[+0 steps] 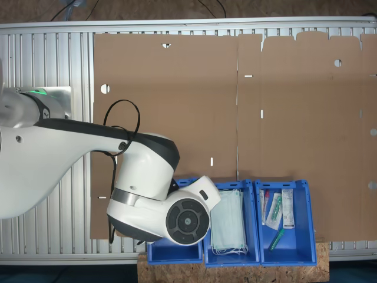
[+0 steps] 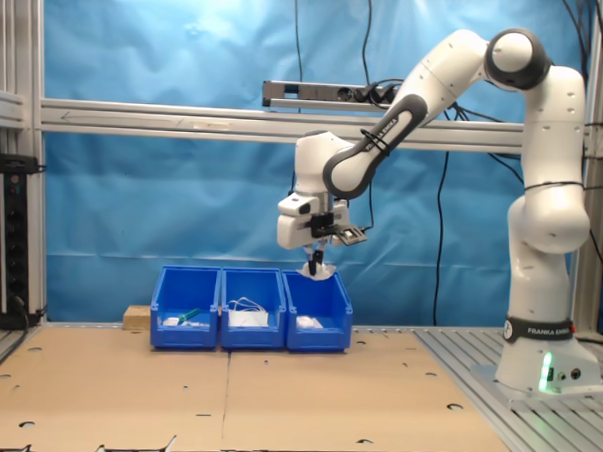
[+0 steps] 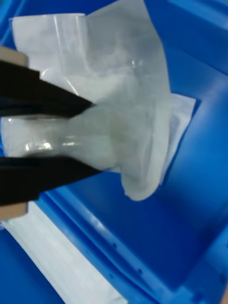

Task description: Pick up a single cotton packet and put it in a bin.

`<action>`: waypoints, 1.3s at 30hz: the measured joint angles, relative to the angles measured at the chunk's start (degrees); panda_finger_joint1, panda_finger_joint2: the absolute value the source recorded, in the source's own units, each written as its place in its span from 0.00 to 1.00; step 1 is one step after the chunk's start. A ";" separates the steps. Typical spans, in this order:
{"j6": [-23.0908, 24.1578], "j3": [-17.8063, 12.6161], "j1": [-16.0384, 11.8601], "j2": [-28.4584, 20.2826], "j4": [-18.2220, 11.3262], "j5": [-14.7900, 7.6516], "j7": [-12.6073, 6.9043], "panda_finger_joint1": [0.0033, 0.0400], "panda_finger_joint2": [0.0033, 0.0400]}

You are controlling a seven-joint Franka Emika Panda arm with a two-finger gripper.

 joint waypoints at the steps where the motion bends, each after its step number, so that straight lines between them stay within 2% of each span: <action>1: -0.06 -0.29 -0.06 0.00 0.17 0.00 0.00 0.06 0.06; 10: -0.24 -1.52 -0.15 -0.03 1.43 0.00 0.00 0.06 0.06; 39: -0.37 -1.54 -0.15 -0.03 1.87 0.00 0.00 0.07 0.07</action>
